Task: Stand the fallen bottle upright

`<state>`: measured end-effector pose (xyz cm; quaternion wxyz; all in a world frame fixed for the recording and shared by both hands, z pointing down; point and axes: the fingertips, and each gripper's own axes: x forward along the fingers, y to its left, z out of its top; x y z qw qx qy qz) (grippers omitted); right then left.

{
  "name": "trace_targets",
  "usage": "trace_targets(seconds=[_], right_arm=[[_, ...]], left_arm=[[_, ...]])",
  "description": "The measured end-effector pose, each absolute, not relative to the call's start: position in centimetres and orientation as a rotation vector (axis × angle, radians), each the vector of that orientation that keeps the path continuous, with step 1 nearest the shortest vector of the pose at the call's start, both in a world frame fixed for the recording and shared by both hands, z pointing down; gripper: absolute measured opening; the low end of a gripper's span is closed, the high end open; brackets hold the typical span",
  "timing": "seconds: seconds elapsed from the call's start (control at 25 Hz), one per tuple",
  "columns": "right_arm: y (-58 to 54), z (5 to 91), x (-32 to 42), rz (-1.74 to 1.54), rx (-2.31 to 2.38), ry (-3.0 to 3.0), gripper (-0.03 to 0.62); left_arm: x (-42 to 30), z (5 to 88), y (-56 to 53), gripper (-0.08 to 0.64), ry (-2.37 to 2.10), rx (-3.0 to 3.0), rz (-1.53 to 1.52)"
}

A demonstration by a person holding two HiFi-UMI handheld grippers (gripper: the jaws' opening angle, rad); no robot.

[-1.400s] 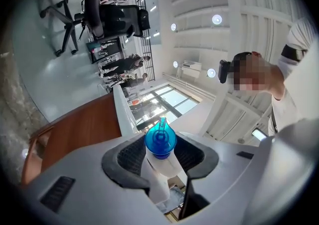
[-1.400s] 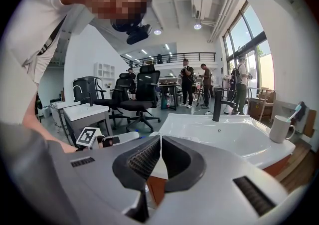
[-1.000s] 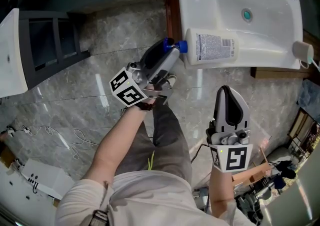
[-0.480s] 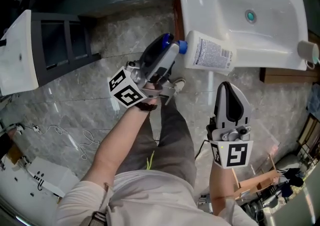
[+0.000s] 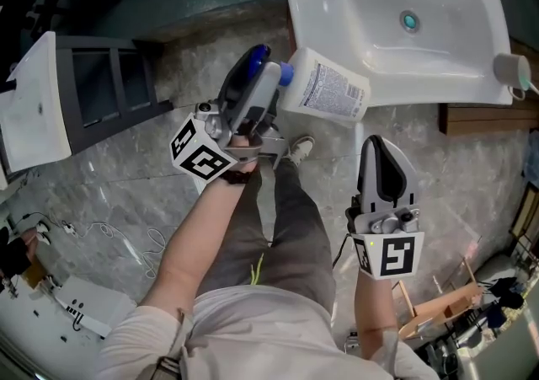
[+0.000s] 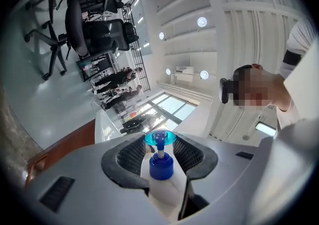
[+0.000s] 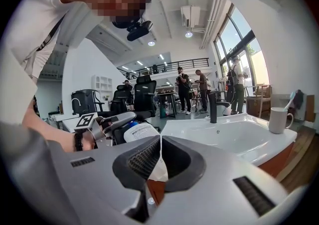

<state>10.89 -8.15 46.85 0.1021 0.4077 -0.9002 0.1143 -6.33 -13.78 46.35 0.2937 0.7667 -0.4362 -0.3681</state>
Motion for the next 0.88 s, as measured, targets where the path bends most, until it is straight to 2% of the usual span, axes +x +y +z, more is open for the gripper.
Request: trace_targets(seconds=[0.6,0.88], right_arm=[[-7.6,44.5,12.3,0.3,1.239,-2.653,0.037],[-8.0,44.2,13.4,0.305,1.287,-2.64,0.037]], left_arm=[[-4.7,40.6,-15.0,0.169,-1.186,2.262,-0.91],[-2.8,37.8,-15.9,0.169,-1.25,2.461,-0.777]])
